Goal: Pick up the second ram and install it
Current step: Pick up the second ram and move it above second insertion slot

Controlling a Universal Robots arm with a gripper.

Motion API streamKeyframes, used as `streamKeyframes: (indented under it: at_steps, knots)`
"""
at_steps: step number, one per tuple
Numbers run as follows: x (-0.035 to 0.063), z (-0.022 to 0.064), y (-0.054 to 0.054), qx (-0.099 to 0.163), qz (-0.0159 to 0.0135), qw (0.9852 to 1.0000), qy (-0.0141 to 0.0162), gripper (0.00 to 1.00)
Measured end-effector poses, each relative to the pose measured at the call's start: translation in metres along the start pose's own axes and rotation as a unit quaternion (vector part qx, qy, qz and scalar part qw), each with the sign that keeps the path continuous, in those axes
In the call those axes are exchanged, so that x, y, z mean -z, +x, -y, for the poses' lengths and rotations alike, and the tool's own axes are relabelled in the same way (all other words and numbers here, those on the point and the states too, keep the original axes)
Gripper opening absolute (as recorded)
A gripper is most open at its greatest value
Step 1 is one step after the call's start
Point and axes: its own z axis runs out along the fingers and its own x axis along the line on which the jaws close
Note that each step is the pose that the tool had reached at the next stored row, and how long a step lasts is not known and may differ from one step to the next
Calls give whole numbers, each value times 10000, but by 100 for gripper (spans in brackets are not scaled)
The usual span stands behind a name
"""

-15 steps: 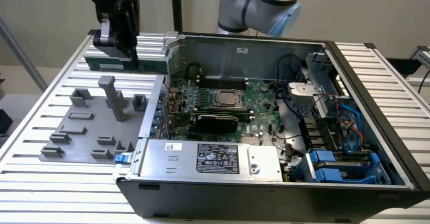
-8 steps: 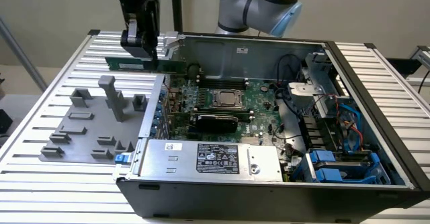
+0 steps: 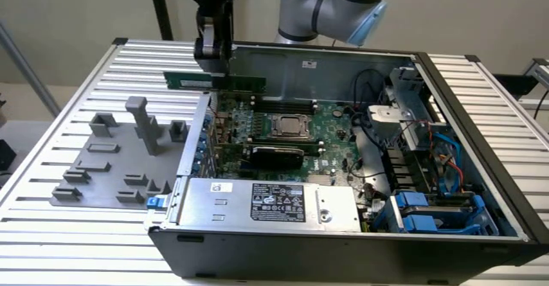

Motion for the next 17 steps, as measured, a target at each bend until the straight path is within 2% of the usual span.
streamKeyframes:
  at_steps: [10,17]
  knots:
    - [-38,444,-111,0,11,10000,-3,14]
    - [-146,654,-260,0,15,10000,-3,14]
